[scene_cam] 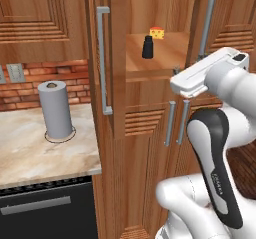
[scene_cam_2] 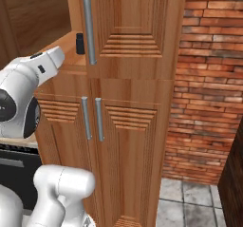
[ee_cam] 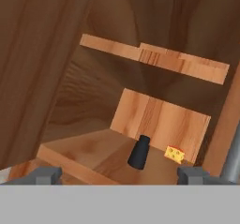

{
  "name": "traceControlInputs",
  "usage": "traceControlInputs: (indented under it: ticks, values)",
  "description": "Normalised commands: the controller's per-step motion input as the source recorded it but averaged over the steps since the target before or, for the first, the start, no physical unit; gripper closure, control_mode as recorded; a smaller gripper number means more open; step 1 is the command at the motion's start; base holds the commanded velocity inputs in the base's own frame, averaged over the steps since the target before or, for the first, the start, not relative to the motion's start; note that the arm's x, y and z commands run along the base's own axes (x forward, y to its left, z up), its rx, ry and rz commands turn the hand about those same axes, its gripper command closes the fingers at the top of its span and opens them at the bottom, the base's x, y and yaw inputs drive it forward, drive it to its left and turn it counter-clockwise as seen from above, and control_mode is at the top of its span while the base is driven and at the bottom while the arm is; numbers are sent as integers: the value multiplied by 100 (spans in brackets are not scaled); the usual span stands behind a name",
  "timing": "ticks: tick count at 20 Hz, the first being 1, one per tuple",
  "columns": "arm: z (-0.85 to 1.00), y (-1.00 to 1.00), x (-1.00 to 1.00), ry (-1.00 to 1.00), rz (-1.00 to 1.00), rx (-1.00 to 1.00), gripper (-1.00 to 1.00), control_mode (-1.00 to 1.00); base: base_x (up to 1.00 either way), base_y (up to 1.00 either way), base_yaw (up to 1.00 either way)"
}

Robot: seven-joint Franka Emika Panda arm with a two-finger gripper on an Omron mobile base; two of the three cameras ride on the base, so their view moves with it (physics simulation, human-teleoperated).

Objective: The dining table condiment station is running low on shaker. Refill the condiment station by opening the cabinet and taking the shaker from the cabinet and placing it on the dining table.

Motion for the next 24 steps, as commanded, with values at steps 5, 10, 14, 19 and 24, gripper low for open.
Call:
traceControlInputs:
  ticks: [5,10,14,19,24]
  values:
    - [5,32,66,6,0,-21,-100,-100,0,0,0]
    - [0,3,62,2,-4,-20,-100,-100,0,0,0]
    - [-2,0,62,0,-7,-22,-100,-100,0,0,0]
    - [-12,0,63,0,-12,-23,-100,-100,0,0,0]
    - [-11,0,50,1,-21,-19,-100,-100,0,0,0]
